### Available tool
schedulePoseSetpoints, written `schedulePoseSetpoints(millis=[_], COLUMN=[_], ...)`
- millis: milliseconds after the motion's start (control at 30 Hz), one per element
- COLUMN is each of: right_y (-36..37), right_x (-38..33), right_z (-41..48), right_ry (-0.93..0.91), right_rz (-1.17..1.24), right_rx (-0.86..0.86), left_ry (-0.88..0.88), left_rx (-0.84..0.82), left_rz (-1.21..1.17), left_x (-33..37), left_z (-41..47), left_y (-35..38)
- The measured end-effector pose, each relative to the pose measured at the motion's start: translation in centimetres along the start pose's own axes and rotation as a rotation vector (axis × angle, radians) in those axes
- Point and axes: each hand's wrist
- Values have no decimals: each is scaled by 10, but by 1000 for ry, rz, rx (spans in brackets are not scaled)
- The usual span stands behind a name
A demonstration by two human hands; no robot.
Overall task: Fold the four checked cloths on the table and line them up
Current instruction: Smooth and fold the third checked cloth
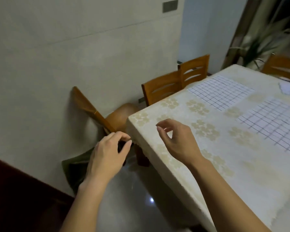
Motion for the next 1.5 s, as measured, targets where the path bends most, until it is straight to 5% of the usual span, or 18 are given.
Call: schedulePoseSetpoints(millis=[567,1033,1267,1500], right_y=[-69,-101,-76,-47], right_x=[111,184,258,370], right_z=[141,203,257,223], right_ry=[238,542,716,916], right_rz=[57,-72,-267,-394], right_rx=[370,761,661,452], left_ry=[428,854,836,940], left_rx=[-221,-394,-519,-570], left_rz=[24,-197,-179,35], left_x=[101,192,164,210], left_z=[249,412,489,541], left_y=[90,199,294,428])
Point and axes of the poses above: each hand's wrist, its own z-axis towards the middle knuckle, its own y-axis out of the palm, x = y × z, and after that the axes turned 15 degrees about z, right-handed
